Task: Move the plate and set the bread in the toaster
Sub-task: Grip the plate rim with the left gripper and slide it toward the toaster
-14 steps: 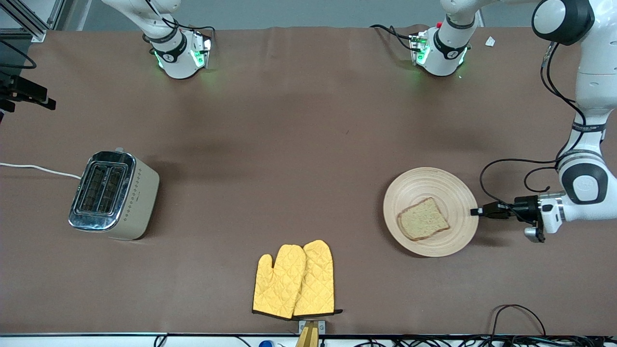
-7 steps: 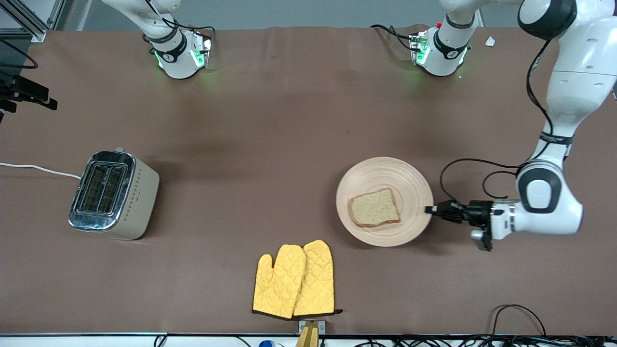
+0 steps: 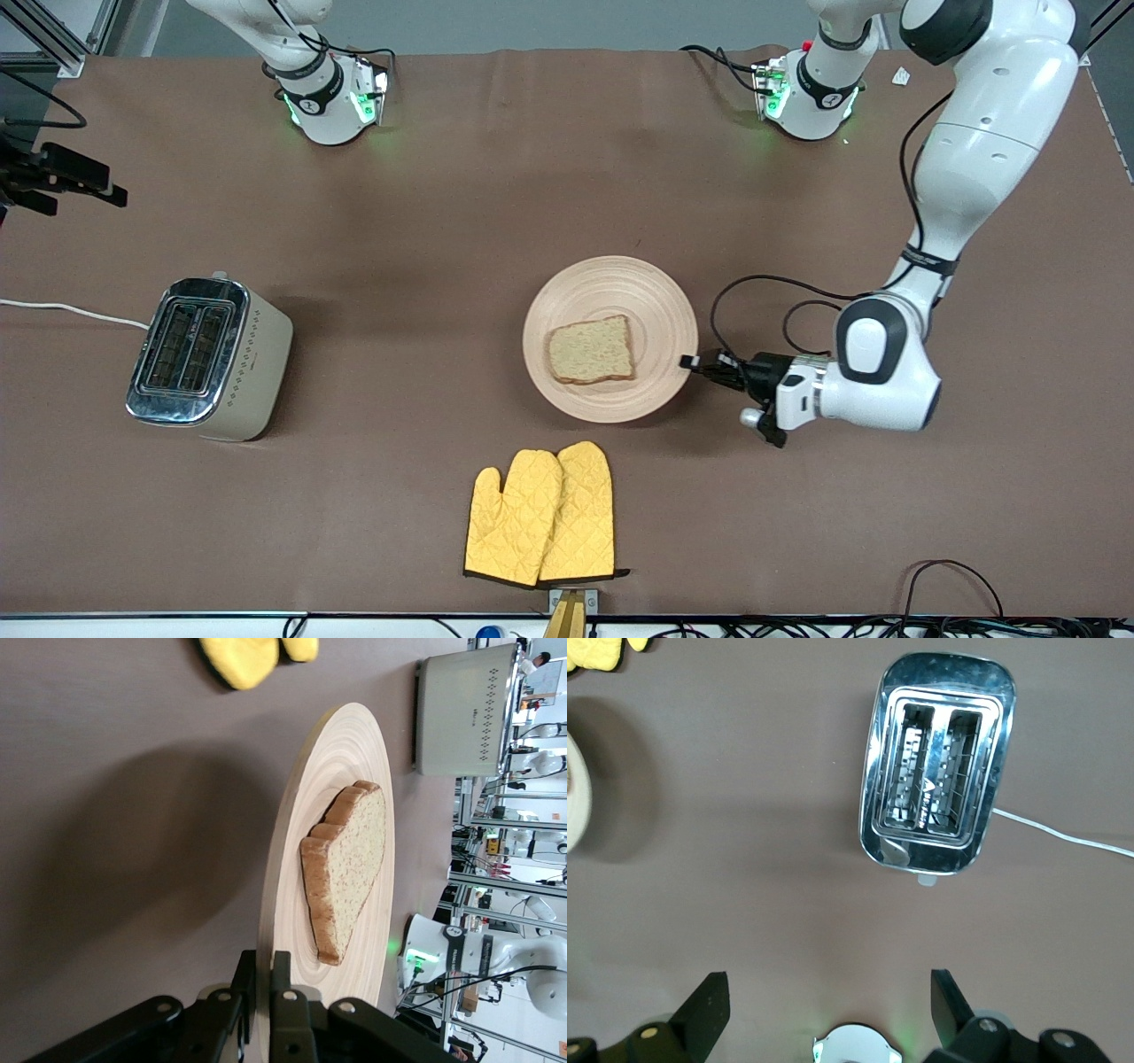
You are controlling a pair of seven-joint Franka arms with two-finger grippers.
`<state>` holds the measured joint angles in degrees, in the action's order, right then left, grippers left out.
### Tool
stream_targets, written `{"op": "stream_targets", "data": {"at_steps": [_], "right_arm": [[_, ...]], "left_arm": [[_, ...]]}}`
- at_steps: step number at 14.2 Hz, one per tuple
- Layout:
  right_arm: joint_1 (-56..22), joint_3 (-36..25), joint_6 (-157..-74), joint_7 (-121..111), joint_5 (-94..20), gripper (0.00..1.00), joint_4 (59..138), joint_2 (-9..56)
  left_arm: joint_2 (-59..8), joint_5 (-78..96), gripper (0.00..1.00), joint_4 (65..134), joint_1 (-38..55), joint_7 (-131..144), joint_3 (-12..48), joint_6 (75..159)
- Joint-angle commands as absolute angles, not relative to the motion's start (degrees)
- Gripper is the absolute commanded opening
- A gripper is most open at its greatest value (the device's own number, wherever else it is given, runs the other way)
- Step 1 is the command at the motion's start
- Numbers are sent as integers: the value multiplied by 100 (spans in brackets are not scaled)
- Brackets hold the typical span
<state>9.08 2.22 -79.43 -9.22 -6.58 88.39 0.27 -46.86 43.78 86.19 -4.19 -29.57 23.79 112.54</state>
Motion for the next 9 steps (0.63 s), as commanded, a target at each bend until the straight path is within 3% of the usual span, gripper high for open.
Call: {"op": "stream_targets", "data": {"at_steps": [1, 9], "right_arm": [[739, 237, -8313, -861, -808, 100, 8894, 587], [89, 229, -9341, 297, -809, 100, 9078, 1678]], "left_arm": [[-4711, 4850, 0, 8587, -134, -2927, 2426, 11442], [-5044, 6572, 0, 8789, 1028, -3312, 2426, 13007]]}}
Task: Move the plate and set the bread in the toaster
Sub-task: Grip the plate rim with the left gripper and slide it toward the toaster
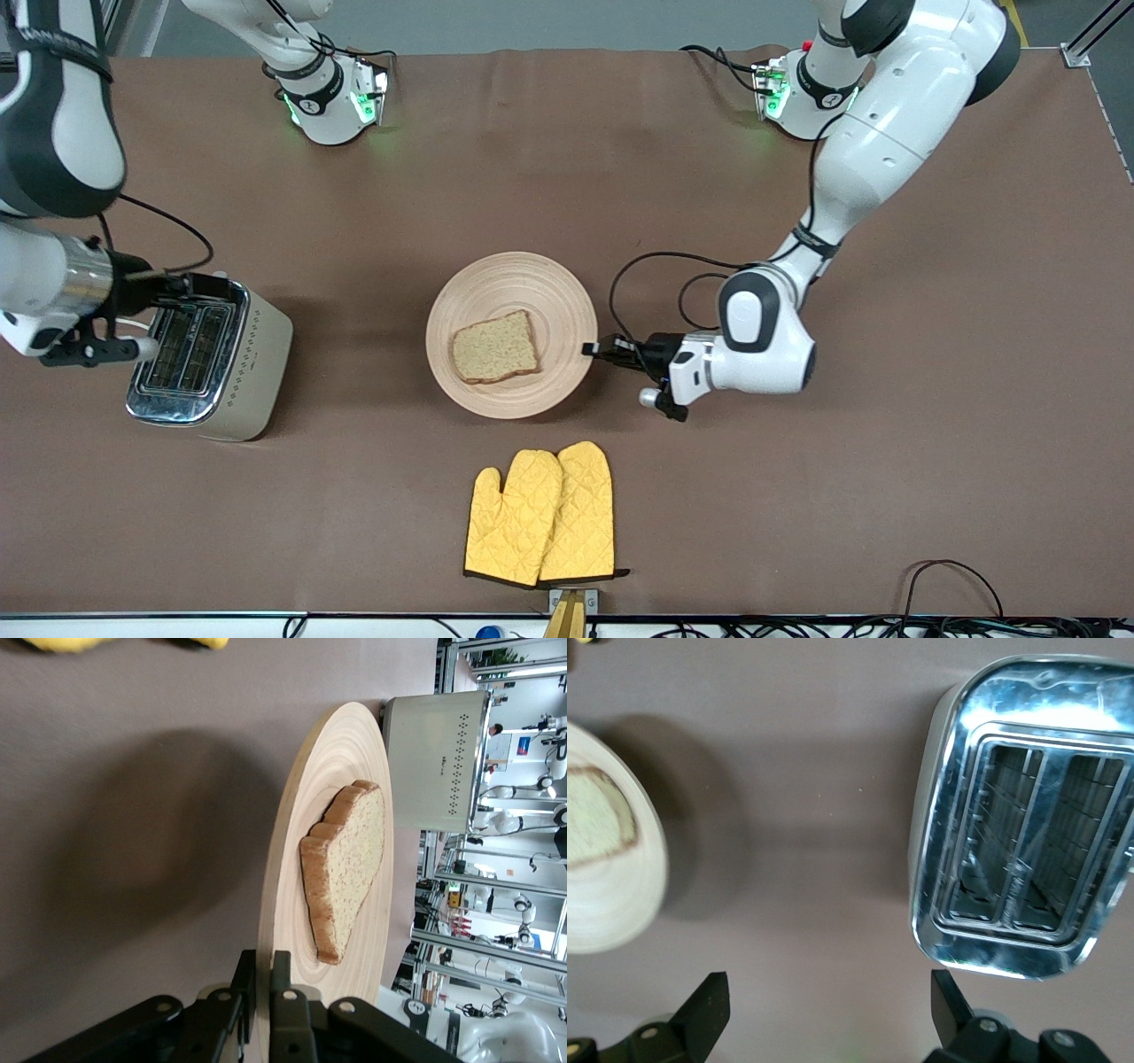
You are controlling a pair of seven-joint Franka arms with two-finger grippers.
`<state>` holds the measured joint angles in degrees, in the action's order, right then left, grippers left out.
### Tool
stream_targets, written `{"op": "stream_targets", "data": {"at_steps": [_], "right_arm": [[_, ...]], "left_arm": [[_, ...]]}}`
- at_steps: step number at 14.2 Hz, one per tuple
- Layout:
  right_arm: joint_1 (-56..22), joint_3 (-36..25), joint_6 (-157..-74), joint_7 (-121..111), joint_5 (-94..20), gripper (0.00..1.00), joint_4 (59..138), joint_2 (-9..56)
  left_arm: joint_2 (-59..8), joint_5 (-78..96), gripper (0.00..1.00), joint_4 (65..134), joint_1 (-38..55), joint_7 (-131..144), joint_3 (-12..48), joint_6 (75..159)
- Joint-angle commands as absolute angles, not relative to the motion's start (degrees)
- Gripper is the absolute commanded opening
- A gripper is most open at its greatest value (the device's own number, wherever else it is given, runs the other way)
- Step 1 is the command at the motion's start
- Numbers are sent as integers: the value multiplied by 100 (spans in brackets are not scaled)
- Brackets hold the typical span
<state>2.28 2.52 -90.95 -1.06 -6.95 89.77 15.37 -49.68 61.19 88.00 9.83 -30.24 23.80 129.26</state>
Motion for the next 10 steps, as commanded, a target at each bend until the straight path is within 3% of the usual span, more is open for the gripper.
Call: {"op": "stream_targets", "data": {"at_steps": [1, 5, 9, 10], "right_arm": [[-17, 237, -9473, 473, -817, 100, 9114, 1783], [-18, 202, -9658, 650, -1836, 100, 9062, 2293], [-219, 193, -10097, 808, -1837, 100, 9079, 2583], [-342, 193, -10220, 904, -1837, 100, 9079, 2662]], "left_arm": [[-5115, 6740, 0, 8789, 1037, -3522, 2426, 13043], [-5404, 7057, 2, 8780, 1125, -4086, 2417, 13156], [-5581, 7066, 6, 8763, 1195, -4131, 2426, 13385], [-5598, 7075, 11, 8754, 1195, -4131, 2426, 13394]]}}
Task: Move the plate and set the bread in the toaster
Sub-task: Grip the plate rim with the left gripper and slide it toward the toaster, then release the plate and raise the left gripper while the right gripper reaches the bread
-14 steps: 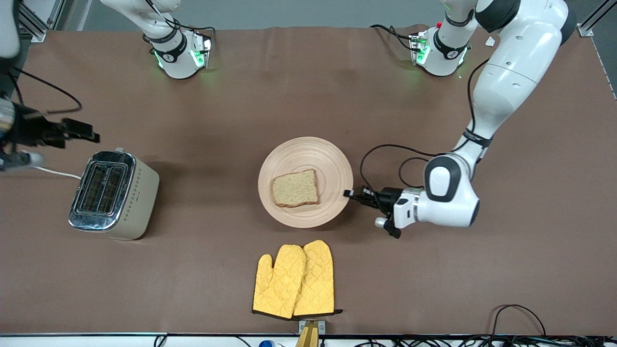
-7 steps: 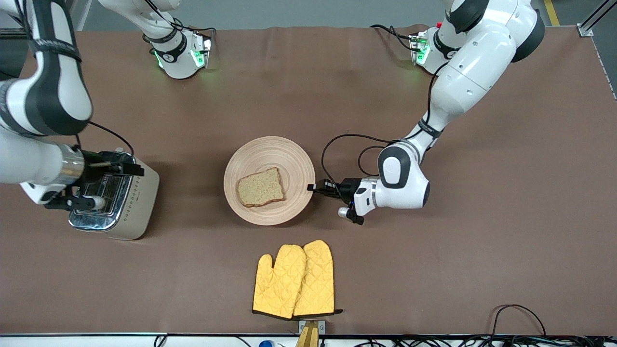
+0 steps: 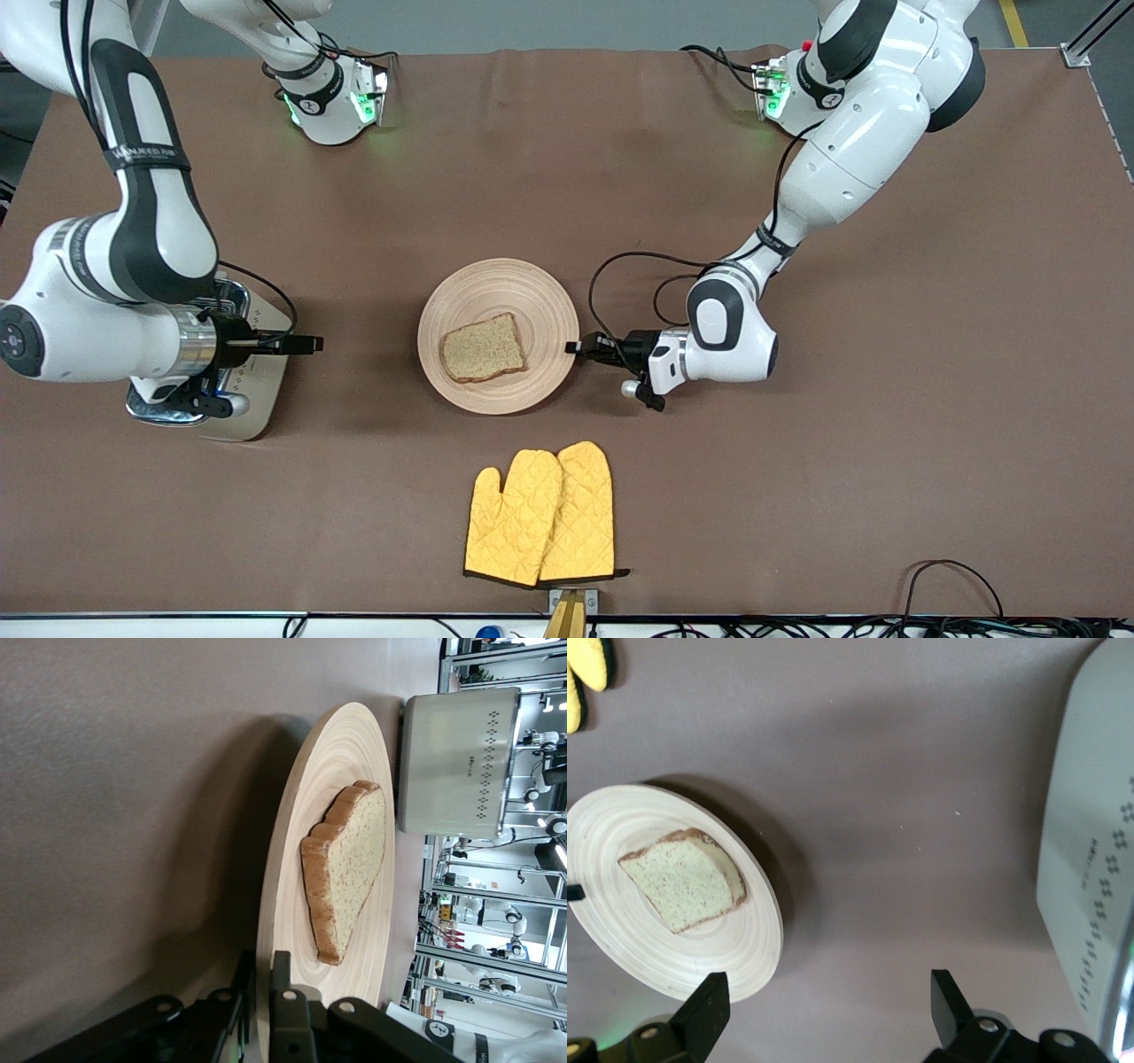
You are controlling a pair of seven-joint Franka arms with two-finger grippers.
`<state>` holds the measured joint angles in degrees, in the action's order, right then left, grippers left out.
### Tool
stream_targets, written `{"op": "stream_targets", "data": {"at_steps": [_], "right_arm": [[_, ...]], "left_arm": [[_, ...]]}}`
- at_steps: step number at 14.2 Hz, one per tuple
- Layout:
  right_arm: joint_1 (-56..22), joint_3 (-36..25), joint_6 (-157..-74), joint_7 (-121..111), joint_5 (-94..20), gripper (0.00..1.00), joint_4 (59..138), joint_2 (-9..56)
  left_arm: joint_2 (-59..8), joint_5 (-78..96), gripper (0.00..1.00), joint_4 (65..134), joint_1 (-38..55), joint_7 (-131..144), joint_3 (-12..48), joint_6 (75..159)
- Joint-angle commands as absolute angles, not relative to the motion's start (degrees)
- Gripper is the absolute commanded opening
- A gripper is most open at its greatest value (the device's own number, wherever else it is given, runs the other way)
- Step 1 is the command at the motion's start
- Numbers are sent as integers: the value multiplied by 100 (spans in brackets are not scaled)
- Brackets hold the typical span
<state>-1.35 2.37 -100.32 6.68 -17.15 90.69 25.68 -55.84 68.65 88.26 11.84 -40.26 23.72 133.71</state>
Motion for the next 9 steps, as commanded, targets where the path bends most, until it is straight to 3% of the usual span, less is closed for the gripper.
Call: {"op": "stream_targets", "data": {"at_steps": [1, 2, 3, 9], "right_arm": [[-421, 193, -10361, 1036, -1837, 100, 9079, 2733], [-491, 193, -10502, 1150, -1837, 100, 9097, 2794], [-527, 202, -10668, 1169, -1846, 100, 9140, 2865], [-834, 220, -11724, 1422, -1934, 100, 10124, 2804]], "left_arm": [[-5599, 7075, 28, 8754, 1195, -4131, 2417, 13395], [-5590, 7110, 53, 8745, 1187, -4122, 2417, 13395], [-5555, 7110, 100, 8745, 1187, -4122, 2417, 13421], [-5046, 6752, 100, 8745, 1020, -3019, 2137, 13535]]}}
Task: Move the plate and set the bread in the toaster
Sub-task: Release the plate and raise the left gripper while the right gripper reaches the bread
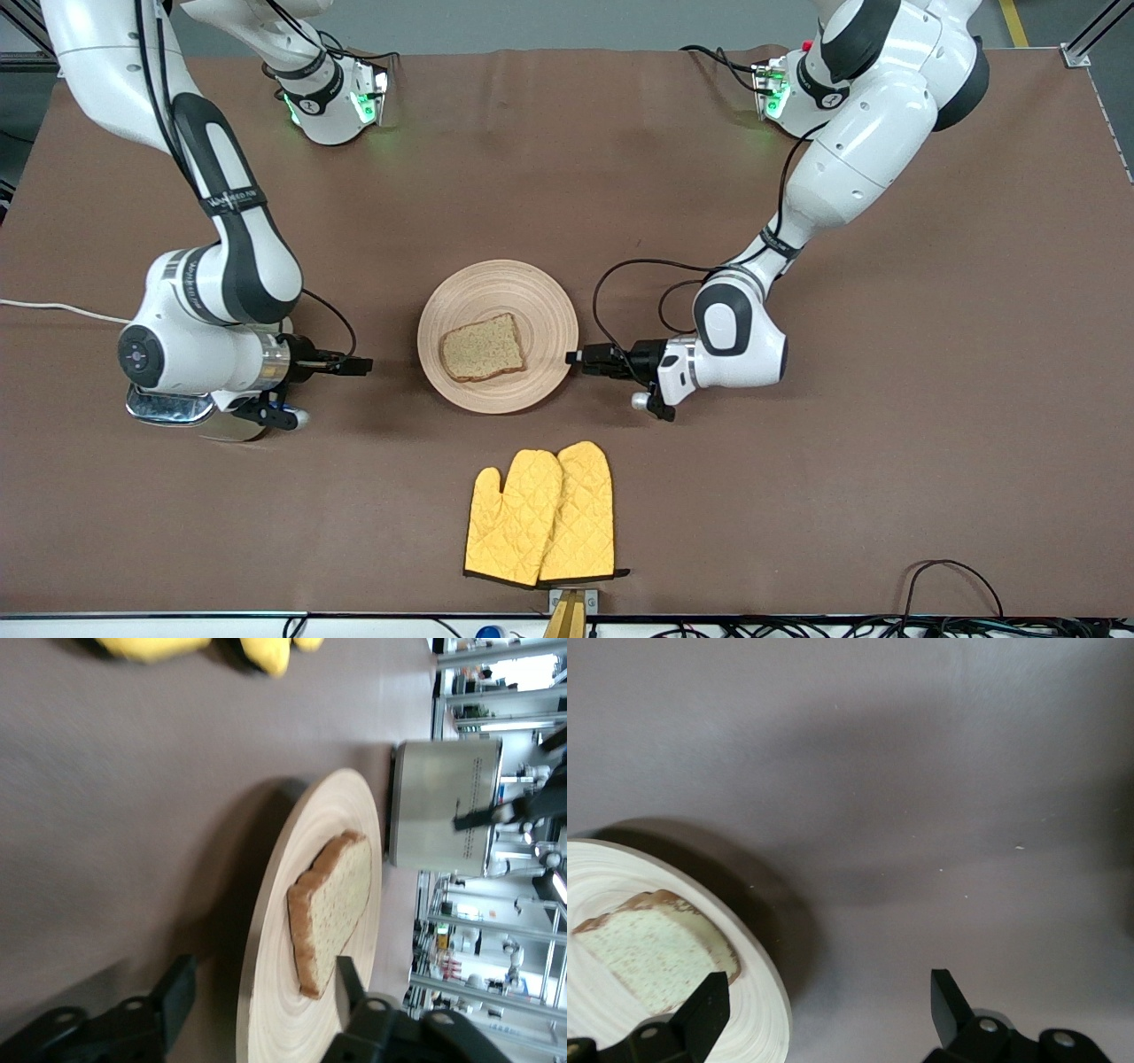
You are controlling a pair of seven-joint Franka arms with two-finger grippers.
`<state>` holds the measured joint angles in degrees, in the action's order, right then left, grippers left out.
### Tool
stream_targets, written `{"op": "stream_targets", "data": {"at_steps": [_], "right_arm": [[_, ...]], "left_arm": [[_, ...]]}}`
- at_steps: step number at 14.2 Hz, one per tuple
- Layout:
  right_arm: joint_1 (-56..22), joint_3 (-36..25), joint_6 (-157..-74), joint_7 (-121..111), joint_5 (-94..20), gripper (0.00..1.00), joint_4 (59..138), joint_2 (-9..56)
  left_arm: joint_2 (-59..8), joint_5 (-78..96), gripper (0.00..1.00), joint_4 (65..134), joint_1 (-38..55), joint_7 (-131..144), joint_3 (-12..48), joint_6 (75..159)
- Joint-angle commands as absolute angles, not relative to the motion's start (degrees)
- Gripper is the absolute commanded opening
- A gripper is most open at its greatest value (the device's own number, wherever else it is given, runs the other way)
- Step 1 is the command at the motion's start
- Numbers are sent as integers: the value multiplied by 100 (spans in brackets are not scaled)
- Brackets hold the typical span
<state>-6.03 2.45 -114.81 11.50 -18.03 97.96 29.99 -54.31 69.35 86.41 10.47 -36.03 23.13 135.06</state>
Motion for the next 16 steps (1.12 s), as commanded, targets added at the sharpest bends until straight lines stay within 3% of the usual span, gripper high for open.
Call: {"op": "stream_targets", "data": {"at_steps": [1, 6, 10, 16], "right_arm": [[-983, 220, -11846, 1607, -1934, 100, 10160, 2752], [-1572, 220, -12453, 2302, -1934, 100, 10256, 2769], [-1635, 229, -13560, 2276, -1925, 100, 11108, 2199], [-2206, 220, -14045, 2303, -1925, 100, 11663, 1951]], "left_arm": [[-4897, 6367, 100, 8745, 1002, -2614, 2084, 13526], [-4176, 4169, 100, 8710, 318, -986, 2030, 13124], [-3456, 2686, 100, 8649, -227, -353, 2021, 12333], [-2243, 266, 100, 8526, -440, 895, 2021, 10937]]}}
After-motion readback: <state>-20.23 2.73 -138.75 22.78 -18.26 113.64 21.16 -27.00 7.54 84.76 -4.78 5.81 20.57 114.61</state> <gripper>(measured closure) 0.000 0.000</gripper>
